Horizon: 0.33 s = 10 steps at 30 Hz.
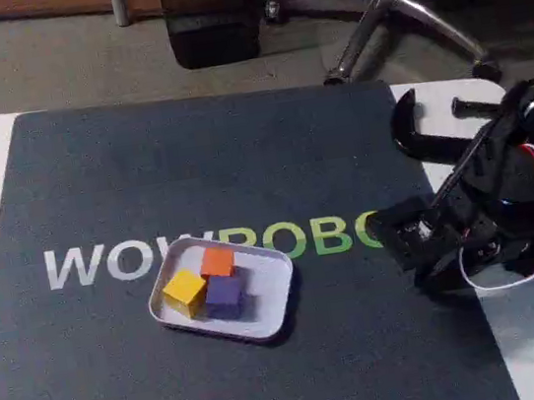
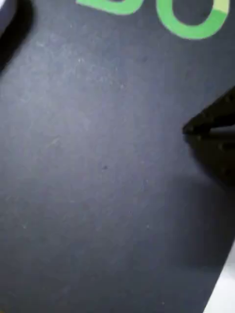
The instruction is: Move blocks one by one until all three blocks are in the tray.
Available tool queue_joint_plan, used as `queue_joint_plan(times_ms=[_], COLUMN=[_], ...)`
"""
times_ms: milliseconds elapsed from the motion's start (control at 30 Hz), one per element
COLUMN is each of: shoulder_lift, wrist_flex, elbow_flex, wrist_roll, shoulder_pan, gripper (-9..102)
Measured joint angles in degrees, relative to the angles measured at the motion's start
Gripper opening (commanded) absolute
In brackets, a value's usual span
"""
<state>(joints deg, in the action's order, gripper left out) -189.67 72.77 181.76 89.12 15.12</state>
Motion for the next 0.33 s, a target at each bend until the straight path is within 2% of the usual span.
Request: queue_joint_plan(times_ms=[333], shoulder_lift=[0.0], wrist_flex=[0.0], elbow_flex=[0.0], wrist_roll=[0.0], shoulder_pan=[-0.8], gripper=[-6])
